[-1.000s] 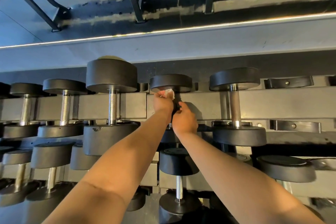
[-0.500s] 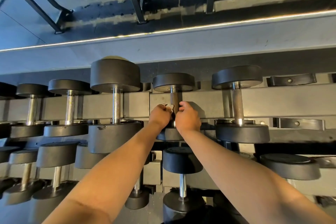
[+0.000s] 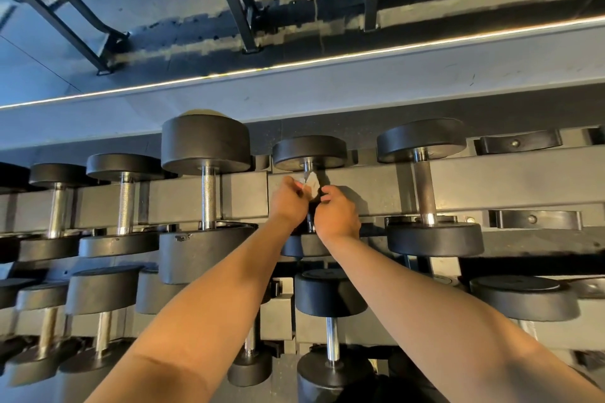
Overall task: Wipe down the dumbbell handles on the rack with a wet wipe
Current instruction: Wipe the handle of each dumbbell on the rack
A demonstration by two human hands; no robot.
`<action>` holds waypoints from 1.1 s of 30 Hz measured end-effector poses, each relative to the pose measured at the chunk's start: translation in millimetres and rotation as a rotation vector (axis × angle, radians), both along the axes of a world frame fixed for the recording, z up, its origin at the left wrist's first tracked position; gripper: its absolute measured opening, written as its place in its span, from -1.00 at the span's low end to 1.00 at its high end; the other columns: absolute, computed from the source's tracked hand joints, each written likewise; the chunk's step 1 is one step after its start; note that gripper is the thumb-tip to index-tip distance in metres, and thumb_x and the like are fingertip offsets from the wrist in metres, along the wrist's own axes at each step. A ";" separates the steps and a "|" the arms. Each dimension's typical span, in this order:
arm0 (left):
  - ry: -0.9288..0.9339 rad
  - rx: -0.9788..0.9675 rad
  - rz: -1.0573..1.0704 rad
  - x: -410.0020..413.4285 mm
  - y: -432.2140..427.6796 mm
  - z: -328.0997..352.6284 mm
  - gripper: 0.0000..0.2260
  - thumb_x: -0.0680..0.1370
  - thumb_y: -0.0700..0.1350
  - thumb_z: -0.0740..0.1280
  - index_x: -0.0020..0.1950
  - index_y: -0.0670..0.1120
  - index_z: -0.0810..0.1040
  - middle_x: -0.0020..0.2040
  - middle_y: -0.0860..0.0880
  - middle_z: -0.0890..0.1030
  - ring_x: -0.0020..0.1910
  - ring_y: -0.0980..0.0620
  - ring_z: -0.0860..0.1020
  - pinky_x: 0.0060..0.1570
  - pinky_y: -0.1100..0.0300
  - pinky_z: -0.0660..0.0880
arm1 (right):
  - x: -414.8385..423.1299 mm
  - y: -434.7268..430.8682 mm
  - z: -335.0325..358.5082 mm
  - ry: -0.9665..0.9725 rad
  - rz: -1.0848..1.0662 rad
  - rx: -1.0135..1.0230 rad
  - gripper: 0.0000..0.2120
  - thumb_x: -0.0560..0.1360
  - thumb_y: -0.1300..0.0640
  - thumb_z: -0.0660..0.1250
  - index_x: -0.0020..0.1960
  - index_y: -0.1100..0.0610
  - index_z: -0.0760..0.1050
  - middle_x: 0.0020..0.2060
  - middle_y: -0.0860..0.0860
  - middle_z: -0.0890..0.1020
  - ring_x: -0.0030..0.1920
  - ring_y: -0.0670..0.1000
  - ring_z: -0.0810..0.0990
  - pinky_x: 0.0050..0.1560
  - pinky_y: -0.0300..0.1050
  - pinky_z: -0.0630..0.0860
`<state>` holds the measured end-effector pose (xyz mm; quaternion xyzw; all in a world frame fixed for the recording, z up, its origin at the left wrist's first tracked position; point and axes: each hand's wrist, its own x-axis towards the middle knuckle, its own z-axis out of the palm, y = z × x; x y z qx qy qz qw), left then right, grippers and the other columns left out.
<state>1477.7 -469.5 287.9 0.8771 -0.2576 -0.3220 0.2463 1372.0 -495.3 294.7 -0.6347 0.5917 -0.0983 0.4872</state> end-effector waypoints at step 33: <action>0.088 0.420 -0.311 -1.5 11.9 1.6 -0.74 0.68 -0.17 0.15 0.20 -0.21 0.60 0.22 -0.20 0.62 0.17 -0.15 0.57 0.02 0.20 0.38 | -0.9 -3.5 -12.9 -0.006 0.024 -0.035 -0.57 0.63 0.20 0.17 0.48 0.00 0.35 0.26 -0.01 0.59 0.22 0.08 0.57 0.12 0.03 0.52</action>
